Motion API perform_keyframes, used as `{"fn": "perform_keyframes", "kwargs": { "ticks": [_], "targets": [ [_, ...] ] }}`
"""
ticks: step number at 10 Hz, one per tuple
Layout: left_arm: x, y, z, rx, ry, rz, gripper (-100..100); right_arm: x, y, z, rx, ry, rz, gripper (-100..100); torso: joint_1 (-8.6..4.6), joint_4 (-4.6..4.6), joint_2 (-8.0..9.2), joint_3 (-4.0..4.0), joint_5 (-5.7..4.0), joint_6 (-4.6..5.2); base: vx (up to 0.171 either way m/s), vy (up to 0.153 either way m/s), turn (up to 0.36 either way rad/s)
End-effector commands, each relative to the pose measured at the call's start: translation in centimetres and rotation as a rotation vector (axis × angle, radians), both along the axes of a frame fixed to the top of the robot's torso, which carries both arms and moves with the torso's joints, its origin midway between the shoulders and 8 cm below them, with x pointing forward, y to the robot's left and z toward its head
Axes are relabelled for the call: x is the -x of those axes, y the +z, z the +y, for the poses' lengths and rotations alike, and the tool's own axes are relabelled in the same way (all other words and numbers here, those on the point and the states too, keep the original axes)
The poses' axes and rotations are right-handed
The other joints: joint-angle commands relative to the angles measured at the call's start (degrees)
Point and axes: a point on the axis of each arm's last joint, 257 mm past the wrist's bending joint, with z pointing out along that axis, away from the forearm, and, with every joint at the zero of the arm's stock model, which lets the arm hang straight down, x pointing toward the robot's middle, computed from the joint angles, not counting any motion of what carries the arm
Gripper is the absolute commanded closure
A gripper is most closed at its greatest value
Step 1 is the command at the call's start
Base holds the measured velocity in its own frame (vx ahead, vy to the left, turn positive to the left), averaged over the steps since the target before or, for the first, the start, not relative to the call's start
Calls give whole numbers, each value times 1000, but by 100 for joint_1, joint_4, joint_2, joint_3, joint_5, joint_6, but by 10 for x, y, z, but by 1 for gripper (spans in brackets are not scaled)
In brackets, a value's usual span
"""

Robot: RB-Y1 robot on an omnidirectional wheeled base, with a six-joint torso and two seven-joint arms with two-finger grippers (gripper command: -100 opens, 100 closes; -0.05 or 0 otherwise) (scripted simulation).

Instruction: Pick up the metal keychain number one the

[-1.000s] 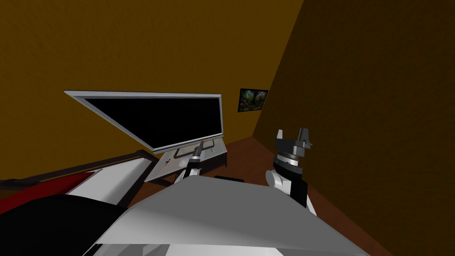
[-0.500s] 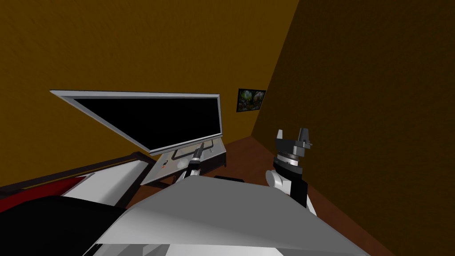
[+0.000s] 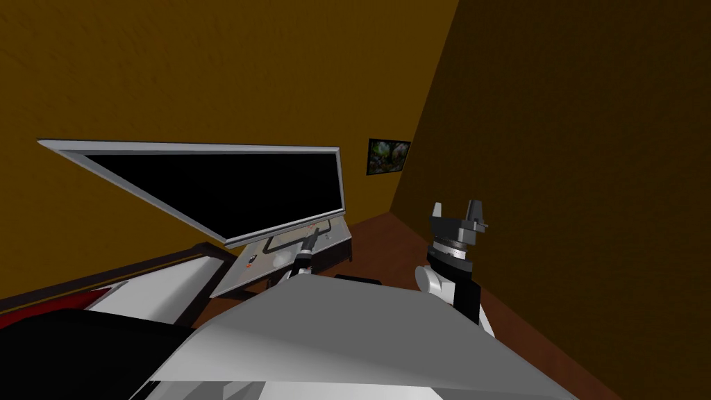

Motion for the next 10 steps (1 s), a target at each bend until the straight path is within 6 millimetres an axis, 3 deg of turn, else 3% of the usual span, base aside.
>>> {"fn": "perform_keyframes", "kwargs": {
  "ticks": [1,10],
  "targets": [
    [4,-13,3,-14,12,34,-100,0,0,0,0,0,0,0,0,0,0,0,0,0,14,3,-38],
    [19,-78,15,-90,70,195,-100,0,0,0,0,0,0,0,3,0,1,0,0,-2,18,8,-51]
  ]
}}
